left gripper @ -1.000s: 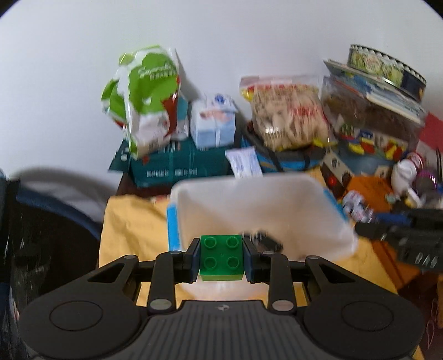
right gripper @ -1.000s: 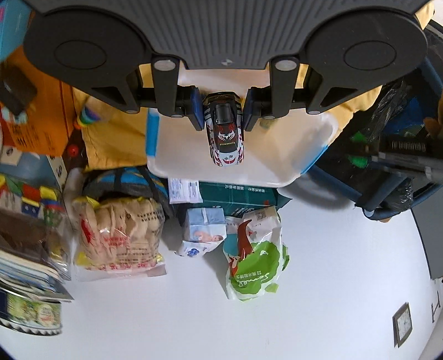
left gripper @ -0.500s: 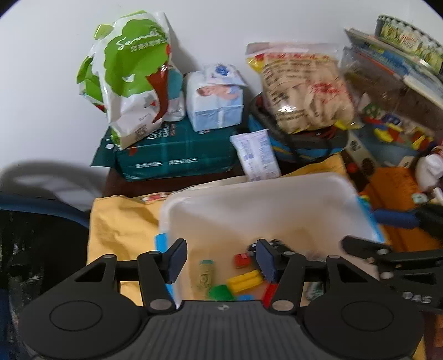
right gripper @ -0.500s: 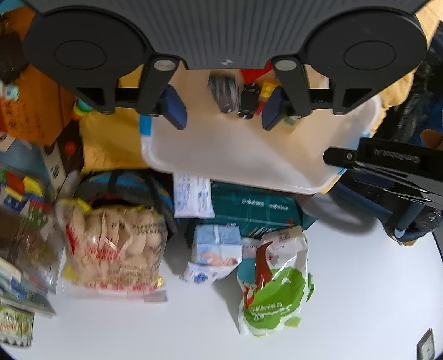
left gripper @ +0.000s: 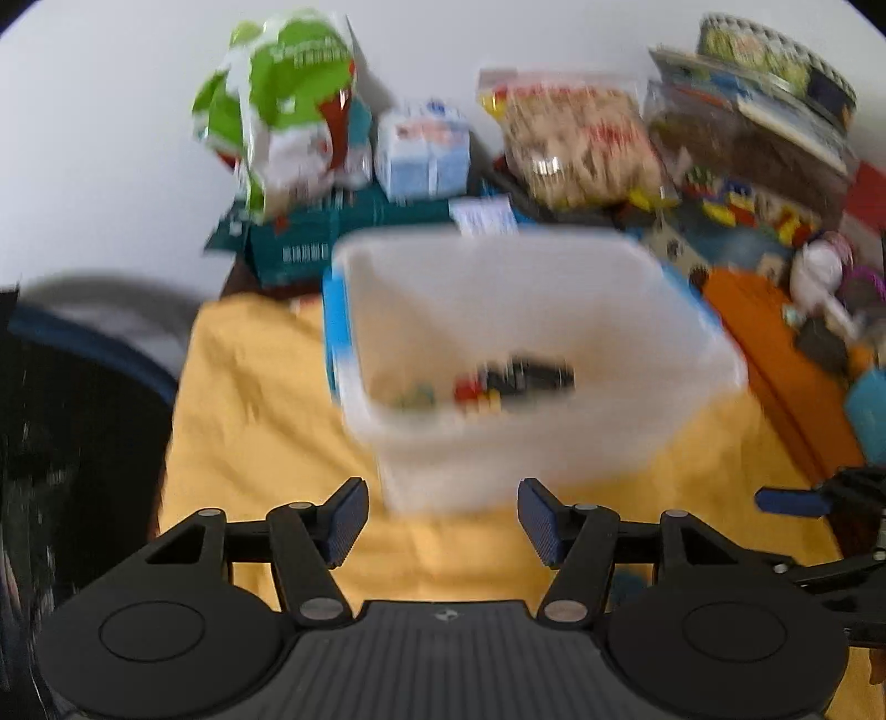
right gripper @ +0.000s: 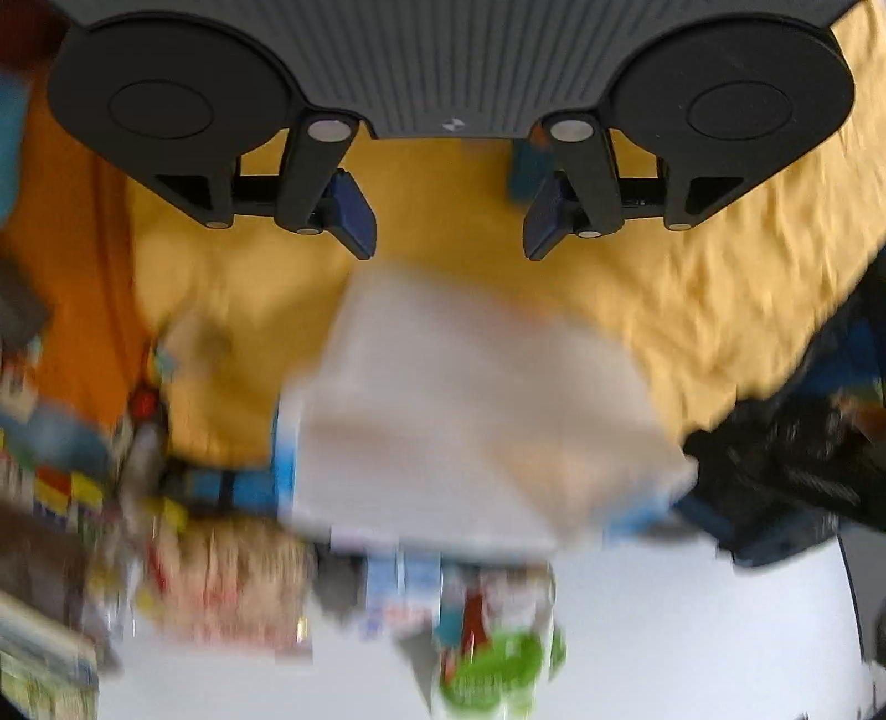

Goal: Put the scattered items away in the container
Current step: 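Release the green brick and white car into the container and withdraw both tools, then grasp the brown wooden cube with right tool while left tool approaches the black car, then grasp the black car with left tool and lift while right tool holds the cube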

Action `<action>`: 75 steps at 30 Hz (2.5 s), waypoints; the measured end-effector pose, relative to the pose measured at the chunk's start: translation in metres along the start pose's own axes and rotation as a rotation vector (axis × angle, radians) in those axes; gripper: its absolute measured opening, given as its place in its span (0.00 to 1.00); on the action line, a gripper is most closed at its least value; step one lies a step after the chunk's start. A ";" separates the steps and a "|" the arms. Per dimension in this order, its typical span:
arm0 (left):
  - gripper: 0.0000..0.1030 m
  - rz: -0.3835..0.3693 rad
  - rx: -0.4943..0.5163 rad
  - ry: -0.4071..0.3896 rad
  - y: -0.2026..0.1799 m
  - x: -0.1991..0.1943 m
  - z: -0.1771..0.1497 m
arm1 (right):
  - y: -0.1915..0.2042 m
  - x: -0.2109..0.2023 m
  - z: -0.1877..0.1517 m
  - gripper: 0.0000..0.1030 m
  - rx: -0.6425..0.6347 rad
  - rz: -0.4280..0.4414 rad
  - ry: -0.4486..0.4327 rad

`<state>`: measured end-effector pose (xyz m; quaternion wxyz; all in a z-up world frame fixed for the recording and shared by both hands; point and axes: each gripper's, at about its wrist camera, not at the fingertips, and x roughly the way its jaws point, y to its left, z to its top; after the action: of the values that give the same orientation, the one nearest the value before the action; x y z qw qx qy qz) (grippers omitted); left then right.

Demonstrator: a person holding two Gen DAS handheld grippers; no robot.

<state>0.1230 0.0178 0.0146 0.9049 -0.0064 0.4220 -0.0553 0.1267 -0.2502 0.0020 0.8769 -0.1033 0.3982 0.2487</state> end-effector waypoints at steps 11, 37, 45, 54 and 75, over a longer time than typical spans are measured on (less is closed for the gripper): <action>0.62 -0.042 0.058 0.097 -0.040 0.007 -0.076 | 0.005 0.033 -0.030 0.45 0.025 0.025 0.075; 0.62 -0.026 0.136 0.132 -0.122 0.088 -0.078 | -0.047 -0.023 -0.063 0.33 0.159 -0.021 -0.006; 0.26 -0.059 0.186 0.092 -0.131 0.087 -0.077 | -0.046 -0.029 -0.061 0.33 0.157 -0.012 -0.025; 0.21 -0.066 0.147 0.045 -0.113 0.059 -0.074 | -0.035 -0.032 -0.052 0.33 0.137 0.009 -0.046; 0.32 -0.090 0.164 0.115 -0.116 0.079 -0.086 | -0.025 -0.036 -0.057 0.33 0.152 0.022 -0.046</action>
<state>0.0969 -0.1025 -0.0945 0.8733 0.0518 0.4665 -0.1305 0.0827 -0.3063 -0.0090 0.8882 -0.0262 0.3970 0.2297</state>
